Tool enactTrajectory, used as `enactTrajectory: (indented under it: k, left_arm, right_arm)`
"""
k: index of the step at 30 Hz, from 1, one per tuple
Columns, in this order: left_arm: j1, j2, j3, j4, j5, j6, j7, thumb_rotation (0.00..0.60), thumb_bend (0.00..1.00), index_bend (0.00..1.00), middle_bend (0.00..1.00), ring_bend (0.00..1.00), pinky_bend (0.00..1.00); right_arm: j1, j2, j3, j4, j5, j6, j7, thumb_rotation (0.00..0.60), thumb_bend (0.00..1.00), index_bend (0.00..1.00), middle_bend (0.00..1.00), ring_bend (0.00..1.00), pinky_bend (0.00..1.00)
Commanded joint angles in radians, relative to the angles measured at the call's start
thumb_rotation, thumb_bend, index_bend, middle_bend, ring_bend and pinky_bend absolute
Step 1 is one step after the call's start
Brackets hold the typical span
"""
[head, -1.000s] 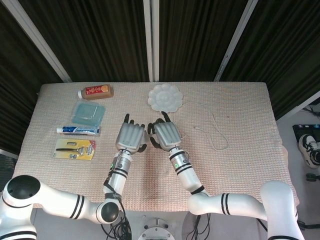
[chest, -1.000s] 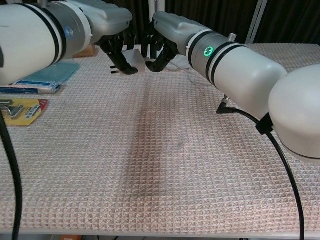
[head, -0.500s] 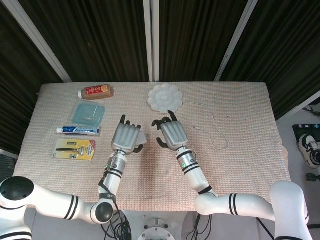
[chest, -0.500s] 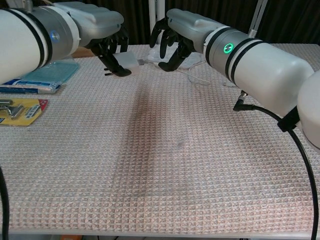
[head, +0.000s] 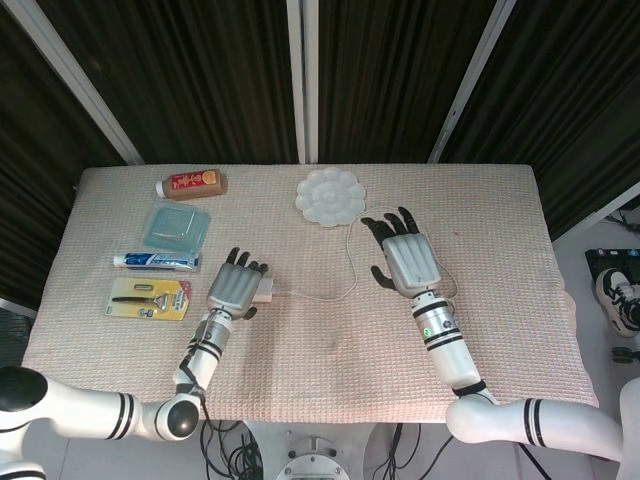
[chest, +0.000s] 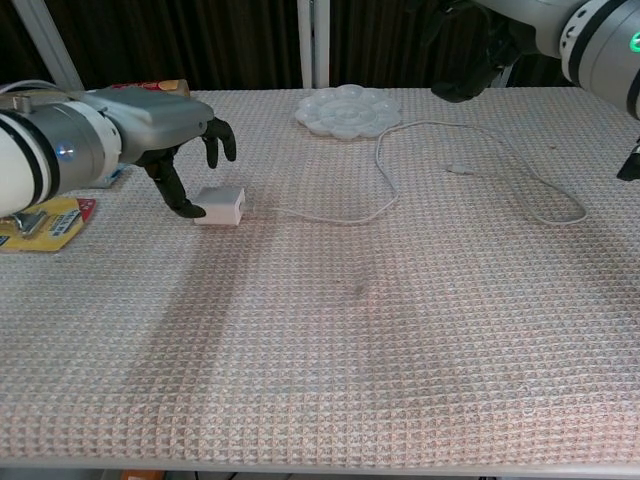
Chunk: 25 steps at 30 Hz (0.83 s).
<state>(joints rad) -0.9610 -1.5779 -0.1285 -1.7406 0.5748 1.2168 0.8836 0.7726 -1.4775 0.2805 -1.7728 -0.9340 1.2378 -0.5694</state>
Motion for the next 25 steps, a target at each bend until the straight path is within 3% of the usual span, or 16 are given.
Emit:
enactTrajectory:
  k: [1, 7, 11, 19, 25]
  left_arm:
    - [0.063, 0.065, 0.046, -0.009, 0.134, 0.006, -0.094, 0.600, 0.17, 0.20, 0.23, 0.06, 0.05]
    - [0.247, 0.285, 0.130, -0.065, 0.406, 0.168, -0.333, 0.600, 0.14, 0.20, 0.23, 0.06, 0.04]
    - [0.406, 0.417, 0.190, -0.014, 0.550, 0.298, -0.552, 0.600, 0.14, 0.20, 0.23, 0.06, 0.02]
    - [0.654, 0.510, 0.251, 0.079, 0.607, 0.415, -0.831, 0.600, 0.14, 0.20, 0.23, 0.05, 0.00]
    - [0.751, 0.495, 0.263, 0.081, 0.689, 0.488, -0.847, 0.600, 0.14, 0.20, 0.23, 0.05, 0.00]
  right_arm:
    - [-0.062, 0.074, -0.037, -0.037, -0.050, 0.038, 0.040, 0.600, 0.22, 0.13, 0.23, 0.10, 0.00]
    - [-0.213, 0.248, -0.133, -0.080, -0.178, 0.098, 0.192, 0.600, 0.26, 0.13, 0.22, 0.08, 0.00]
    - [-0.343, 0.376, -0.215, -0.085, -0.289, 0.159, 0.360, 0.600, 0.27, 0.13, 0.19, 0.03, 0.00]
    - [-0.544, 0.440, -0.305, 0.008, -0.457, 0.328, 0.606, 0.600, 0.28, 0.13, 0.18, 0.01, 0.00]
    - [-0.607, 0.447, -0.324, 0.032, -0.503, 0.361, 0.658, 0.600, 0.30, 0.13, 0.18, 0.00, 0.00]
